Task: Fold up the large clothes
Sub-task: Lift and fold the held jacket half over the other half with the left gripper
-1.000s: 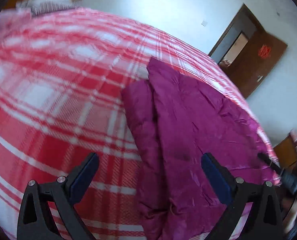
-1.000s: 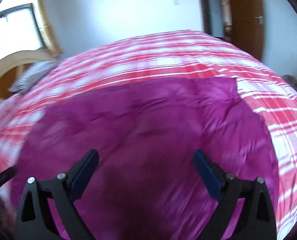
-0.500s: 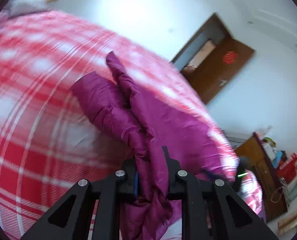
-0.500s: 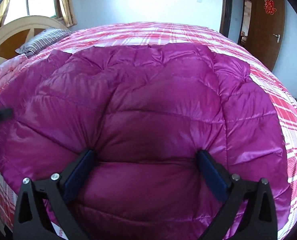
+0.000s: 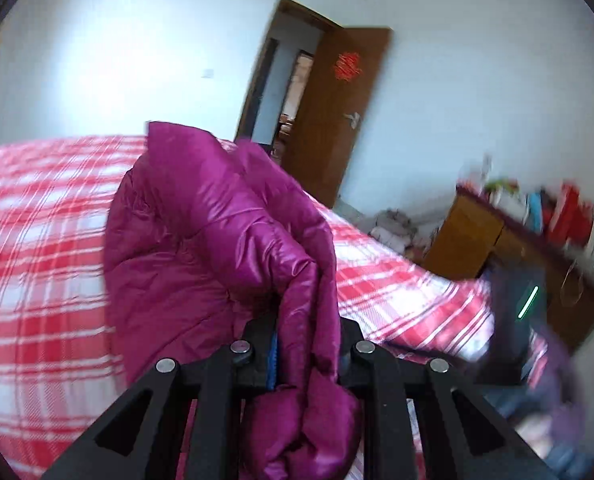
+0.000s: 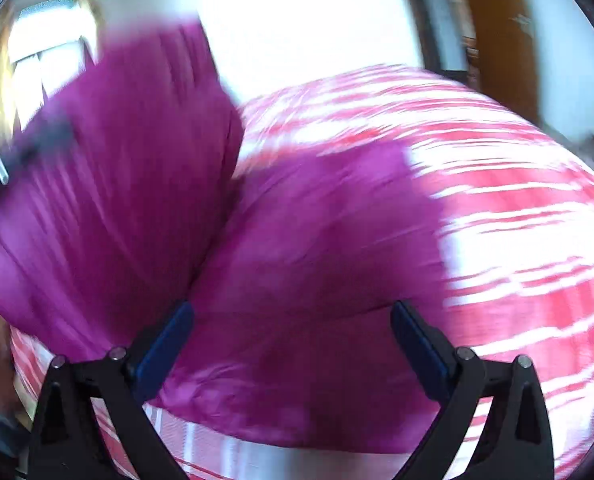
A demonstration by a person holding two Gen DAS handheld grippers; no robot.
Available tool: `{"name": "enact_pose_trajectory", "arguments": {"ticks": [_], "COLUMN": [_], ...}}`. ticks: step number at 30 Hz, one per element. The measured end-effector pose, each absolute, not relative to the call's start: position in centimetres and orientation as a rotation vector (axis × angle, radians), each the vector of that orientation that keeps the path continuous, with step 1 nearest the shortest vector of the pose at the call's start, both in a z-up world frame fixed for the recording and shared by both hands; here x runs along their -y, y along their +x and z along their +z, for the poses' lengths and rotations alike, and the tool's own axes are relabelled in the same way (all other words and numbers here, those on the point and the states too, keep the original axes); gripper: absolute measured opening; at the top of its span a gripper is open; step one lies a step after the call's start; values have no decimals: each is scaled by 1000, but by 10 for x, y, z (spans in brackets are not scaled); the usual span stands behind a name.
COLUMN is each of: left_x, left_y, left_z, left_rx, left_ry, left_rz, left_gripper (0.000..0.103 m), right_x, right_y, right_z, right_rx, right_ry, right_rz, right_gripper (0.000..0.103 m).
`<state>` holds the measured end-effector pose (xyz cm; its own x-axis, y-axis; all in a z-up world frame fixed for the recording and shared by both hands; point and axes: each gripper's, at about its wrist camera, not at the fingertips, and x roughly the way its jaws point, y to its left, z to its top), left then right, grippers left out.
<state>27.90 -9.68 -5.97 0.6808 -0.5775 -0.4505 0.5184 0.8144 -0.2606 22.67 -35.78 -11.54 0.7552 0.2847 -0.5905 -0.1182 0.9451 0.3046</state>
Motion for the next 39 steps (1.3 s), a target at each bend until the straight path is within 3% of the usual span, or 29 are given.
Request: {"name": "enact_pose_trajectory", "arguments": {"ticks": [7, 10, 13, 15, 17, 18, 22, 25, 31, 33, 35, 39], "left_x": [151, 151, 155, 151, 137, 122, 67, 23, -16, -9, 1, -11], "left_y": [277, 272, 256, 237, 220, 212, 212, 257, 304, 300, 296, 294], "left_z": [-120, -121, -110, -99, -87, -79, -68, -90, -134, -134, -132, -126], "left_rx": [-535, -511, -469, -401, -336, -303, -273, -372, -532, -517, -508, -521], "left_ry": [102, 127, 222, 280, 289, 272, 200, 175, -37, -12, 18, 16], "left_rz": [-597, -608, -611, -614, -625, -622, -524, -337, -355, -380, -401, -396], "left_gripper": [20, 29, 49, 66, 81, 82, 89, 90, 90, 90, 90, 90], "right_x": [435, 428, 415, 404, 403, 404, 413, 420, 399, 376, 349, 319], "right_y": [259, 293, 315, 319, 321, 319, 321, 315, 292, 290, 292, 323], "right_z": [-80, -82, -94, -97, -98, -99, -105, -99, -37, -18, -11, -39], "right_rx": [-646, -734, -823, -844, -864, -869, -890, -883, -718, -656, -613, -628], "right_ry": [545, 520, 496, 457, 431, 431, 426, 397, 374, 413, 494, 624], "right_rz": [384, 408, 455, 441, 387, 371, 307, 256, 104, 169, 295, 464], "right_gripper": [99, 94, 80, 55, 38, 36, 36, 36, 39, 57, 67, 67]}}
